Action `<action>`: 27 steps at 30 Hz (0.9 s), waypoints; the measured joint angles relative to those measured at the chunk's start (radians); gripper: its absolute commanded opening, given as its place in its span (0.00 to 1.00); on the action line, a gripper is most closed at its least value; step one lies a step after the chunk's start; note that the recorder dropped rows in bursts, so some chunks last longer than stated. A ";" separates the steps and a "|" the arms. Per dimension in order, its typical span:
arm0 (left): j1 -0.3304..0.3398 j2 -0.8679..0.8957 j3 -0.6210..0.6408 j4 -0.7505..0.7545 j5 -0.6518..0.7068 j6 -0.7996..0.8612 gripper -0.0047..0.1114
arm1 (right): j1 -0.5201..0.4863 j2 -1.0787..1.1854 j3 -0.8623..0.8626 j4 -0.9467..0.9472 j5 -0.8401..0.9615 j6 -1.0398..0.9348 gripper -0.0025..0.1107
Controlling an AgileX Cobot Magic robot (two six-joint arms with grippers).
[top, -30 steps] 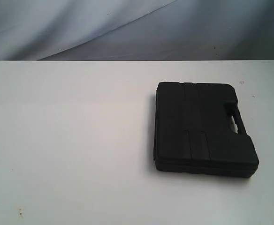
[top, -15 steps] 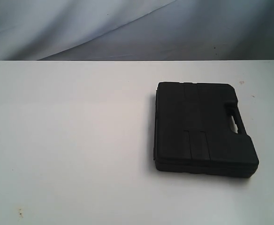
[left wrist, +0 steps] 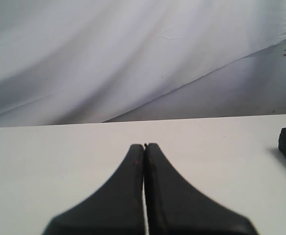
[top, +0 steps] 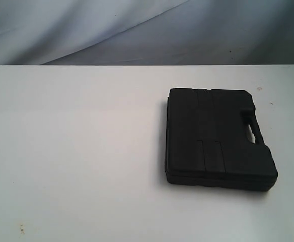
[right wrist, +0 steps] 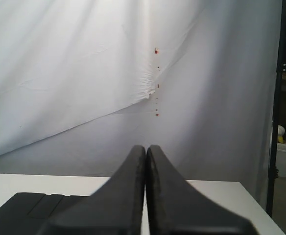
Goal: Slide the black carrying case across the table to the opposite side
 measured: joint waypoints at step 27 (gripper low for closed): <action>0.000 0.000 0.000 0.000 0.000 0.000 0.04 | -0.002 0.000 0.000 0.000 0.098 0.046 0.02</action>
